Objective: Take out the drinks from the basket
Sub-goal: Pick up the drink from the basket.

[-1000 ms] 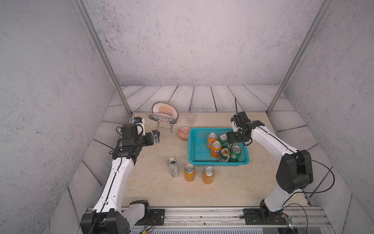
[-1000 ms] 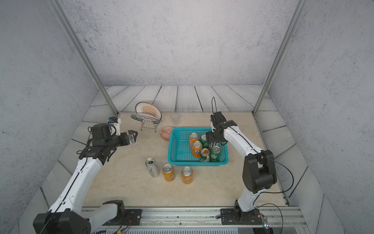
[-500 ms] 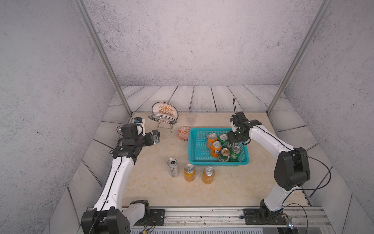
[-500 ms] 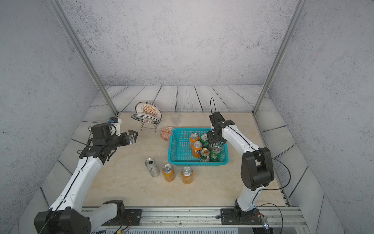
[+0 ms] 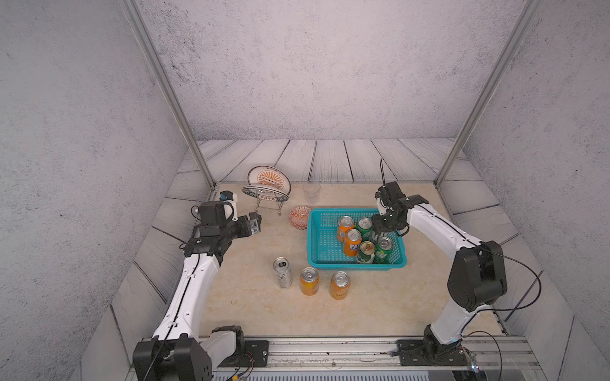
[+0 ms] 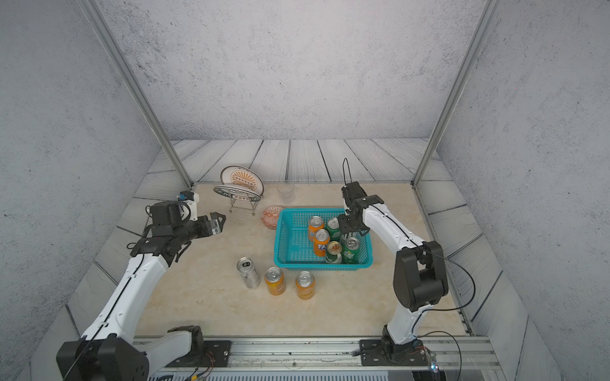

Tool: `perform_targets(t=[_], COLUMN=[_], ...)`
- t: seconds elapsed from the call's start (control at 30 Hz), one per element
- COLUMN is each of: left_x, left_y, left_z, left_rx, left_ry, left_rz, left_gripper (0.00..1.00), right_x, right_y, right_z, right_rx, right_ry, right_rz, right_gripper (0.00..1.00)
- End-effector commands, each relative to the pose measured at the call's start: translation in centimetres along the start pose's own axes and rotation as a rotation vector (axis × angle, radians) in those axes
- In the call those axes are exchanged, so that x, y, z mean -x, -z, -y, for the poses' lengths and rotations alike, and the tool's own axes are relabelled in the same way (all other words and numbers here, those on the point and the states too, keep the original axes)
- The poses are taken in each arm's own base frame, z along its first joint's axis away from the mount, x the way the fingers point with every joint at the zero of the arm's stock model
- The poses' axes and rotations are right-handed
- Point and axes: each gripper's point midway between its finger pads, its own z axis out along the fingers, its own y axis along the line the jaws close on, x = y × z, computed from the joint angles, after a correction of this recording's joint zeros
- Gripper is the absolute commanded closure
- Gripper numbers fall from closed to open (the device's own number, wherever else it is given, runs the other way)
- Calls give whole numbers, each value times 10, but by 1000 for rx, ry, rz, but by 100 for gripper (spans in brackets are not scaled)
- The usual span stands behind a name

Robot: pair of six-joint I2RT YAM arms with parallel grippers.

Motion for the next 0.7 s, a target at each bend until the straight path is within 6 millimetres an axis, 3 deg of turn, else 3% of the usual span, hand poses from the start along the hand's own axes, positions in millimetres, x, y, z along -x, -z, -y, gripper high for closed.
perform_targets(t=[0.0,0.43,0.67], left_x=[1,1,1], left_y=[0,0,0], left_z=[-2,-2,-2], left_rx=[-3,-5,-4], left_ry=[16,13,12], left_rz=[-2,-6,-8], left_gripper=[1,1,1], right_x=[25,22,5], right_y=[58,154,206], right_z=[6,-7,-26], right_rx=[-17,39,89], right_ry=[3,20,52], right_rz=[171,325,392], right_gripper=[50,50,50])
